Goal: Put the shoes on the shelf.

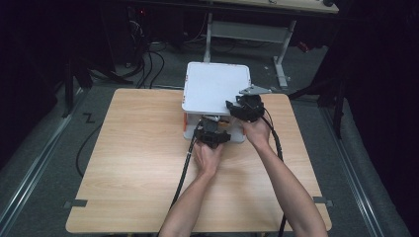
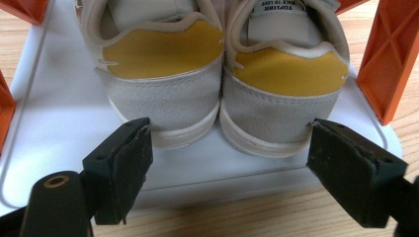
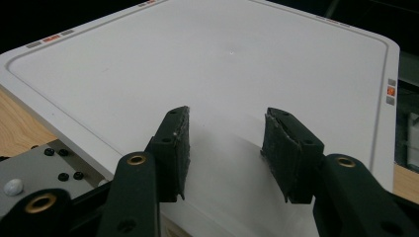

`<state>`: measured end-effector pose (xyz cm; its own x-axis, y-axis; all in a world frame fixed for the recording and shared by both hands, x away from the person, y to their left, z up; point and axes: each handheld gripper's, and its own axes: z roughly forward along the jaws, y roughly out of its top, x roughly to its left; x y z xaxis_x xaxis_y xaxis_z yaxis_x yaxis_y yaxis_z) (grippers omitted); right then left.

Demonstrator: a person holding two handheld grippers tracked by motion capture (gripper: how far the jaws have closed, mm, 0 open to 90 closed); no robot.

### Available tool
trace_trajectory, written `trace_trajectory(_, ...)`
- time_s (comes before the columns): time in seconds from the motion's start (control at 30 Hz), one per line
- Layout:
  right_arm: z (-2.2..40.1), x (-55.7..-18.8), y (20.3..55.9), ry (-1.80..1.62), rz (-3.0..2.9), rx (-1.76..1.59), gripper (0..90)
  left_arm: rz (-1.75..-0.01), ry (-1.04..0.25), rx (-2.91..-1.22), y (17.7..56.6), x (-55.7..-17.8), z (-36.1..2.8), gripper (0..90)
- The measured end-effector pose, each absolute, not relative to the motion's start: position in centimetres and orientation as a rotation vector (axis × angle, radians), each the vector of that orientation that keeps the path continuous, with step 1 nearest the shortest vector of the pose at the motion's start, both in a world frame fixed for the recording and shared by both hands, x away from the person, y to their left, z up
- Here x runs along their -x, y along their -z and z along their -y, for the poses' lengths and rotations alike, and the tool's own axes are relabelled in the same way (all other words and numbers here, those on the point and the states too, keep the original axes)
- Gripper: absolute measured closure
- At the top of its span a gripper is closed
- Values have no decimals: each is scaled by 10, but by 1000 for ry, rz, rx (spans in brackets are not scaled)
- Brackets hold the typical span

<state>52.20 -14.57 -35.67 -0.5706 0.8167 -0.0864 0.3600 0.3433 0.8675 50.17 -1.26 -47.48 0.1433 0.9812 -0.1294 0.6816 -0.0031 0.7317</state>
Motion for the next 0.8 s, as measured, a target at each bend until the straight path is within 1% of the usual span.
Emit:
trace_trajectory(0.1,146,-522,357,-1159,-2094,-1026,532,-1565,-565,-1804,475,-499,9,220)
trace_trajectory(0.23,146,-522,357,-1163,-2094,-1027,532,-1537,-555,-1799,469,-491,-1,220)
trace_trajectory(0.3,146,-523,356,-1163,-2094,-1028,531,-1517,-570,-1816,466,-486,-7,227)
trace_trajectory(0.43,146,-523,356,-1170,-2094,-1030,527,-1422,-564,-1844,457,-474,-21,268)
trace_trajectory(0.63,148,-519,354,-1163,-2108,-1048,470,-1299,-540,-1844,440,-452,-47,290)
trace_trajectory(0.73,152,-515,352,-1156,-2116,-1049,454,-1270,-546,-1824,432,-445,-61,291)
trace_trajectory(0.8,156,-512,352,-1181,-2104,-1053,453,-1264,-522,-1813,427,-441,-70,286)
